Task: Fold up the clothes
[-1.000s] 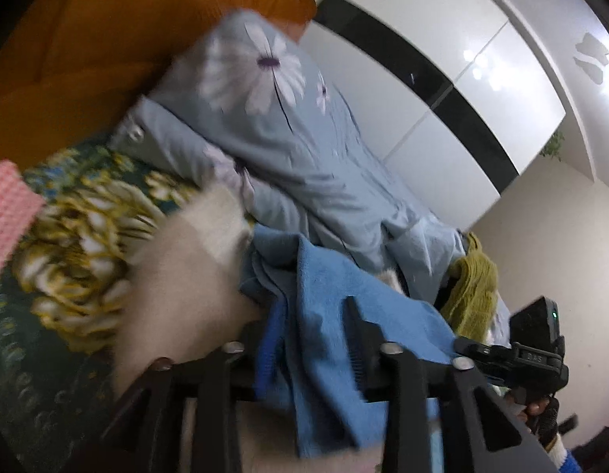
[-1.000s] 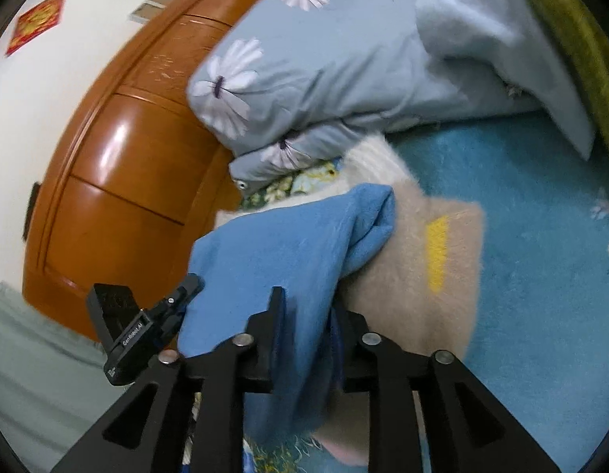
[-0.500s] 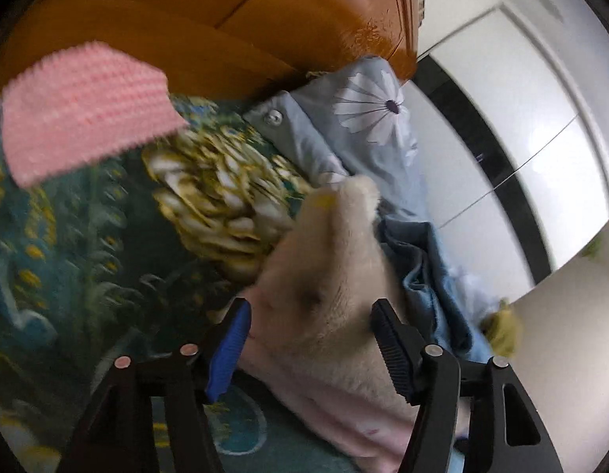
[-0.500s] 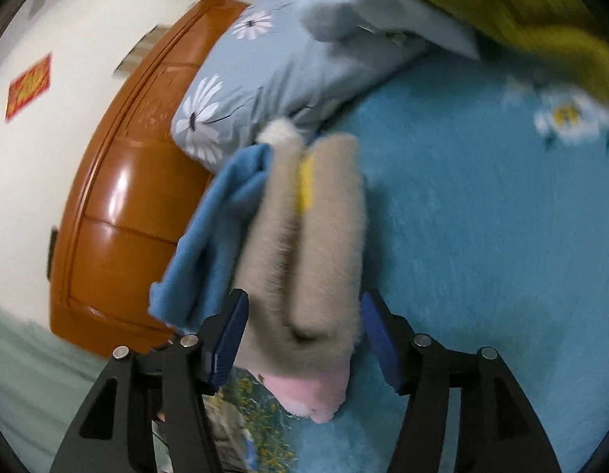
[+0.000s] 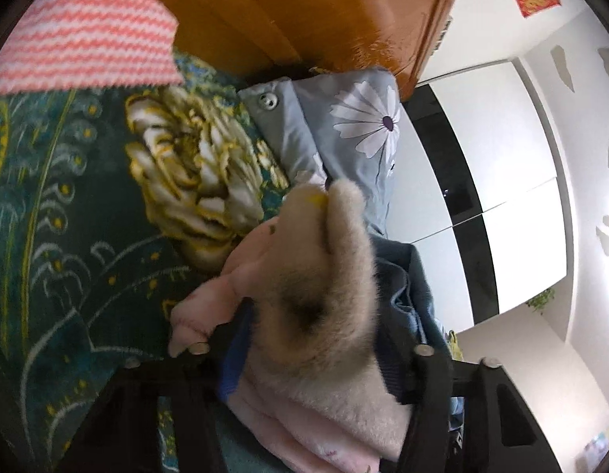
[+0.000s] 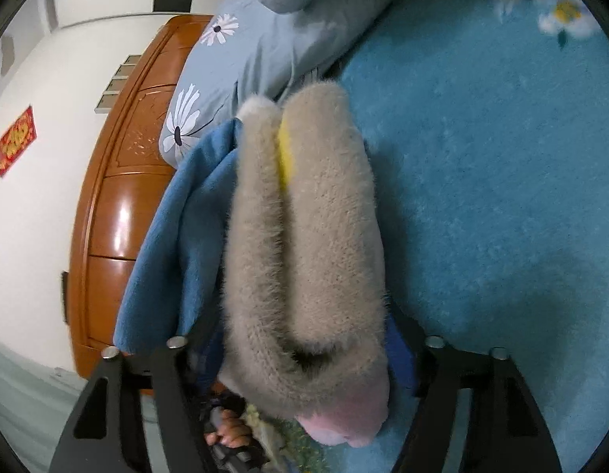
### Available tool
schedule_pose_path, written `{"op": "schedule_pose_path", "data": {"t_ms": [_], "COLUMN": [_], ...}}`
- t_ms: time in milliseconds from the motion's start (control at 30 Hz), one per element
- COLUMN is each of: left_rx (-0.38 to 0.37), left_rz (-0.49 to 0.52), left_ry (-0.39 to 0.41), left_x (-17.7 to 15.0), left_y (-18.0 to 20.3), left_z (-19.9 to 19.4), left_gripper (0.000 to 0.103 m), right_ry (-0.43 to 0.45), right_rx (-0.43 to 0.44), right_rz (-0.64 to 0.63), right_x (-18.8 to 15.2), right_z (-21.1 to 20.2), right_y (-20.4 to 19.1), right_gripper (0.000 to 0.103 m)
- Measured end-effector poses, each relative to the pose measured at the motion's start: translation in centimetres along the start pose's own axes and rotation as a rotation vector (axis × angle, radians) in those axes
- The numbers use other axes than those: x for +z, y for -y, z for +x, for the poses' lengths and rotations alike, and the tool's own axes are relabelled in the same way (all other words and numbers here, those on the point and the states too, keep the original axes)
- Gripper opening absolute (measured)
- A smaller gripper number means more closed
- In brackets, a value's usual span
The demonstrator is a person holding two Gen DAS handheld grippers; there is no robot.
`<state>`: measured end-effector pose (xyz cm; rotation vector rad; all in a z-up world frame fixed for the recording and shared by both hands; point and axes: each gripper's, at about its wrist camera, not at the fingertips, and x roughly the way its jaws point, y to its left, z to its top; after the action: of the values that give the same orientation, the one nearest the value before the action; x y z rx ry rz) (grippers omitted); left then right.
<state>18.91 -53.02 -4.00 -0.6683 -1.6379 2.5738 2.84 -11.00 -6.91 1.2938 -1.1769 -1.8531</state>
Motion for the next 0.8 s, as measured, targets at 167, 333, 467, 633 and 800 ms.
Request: {"op": "schedule_pose_path", "data": {"t_ms": [167,333,467,633,800], "left_rx": [0.01,0.015,0.019,0.045,0.132], "left_rz": [0.018,0.032,0.044,0.075,0.132], "left_ry": [0.008,0.016,0.023,0.018,0.001], "left_x": [0.3,0.5,0.6,0.4,0.6], "left_y": [-0.1,-0.4,-0.6,0.0,1.8], "left_z": [-0.5,-1.2,-1.8,-1.9,-3.6], "left_gripper": [0.039,0.035,0.035,0.037,0.042], "right_ry": [0.028,-0.019,-0.042,-0.058,-0.095], "right_rx": [-0.087,-0.055,-0.064,-0.083,-0.095], "right_rz": [-0.185,-0.317,-0.242,-0.18,-0.208], "right_x": [-1.4,-5.3,-5.6,-5.2,-5.2], "right_z": [-0.8,-1.8,-1.1,-0.3,-1.4], "right_y": [-4.1,-8.0,-4.4,-1.6,-2.5], "right_gripper": [0.041,0.037,0.037,0.038,0.045]}}
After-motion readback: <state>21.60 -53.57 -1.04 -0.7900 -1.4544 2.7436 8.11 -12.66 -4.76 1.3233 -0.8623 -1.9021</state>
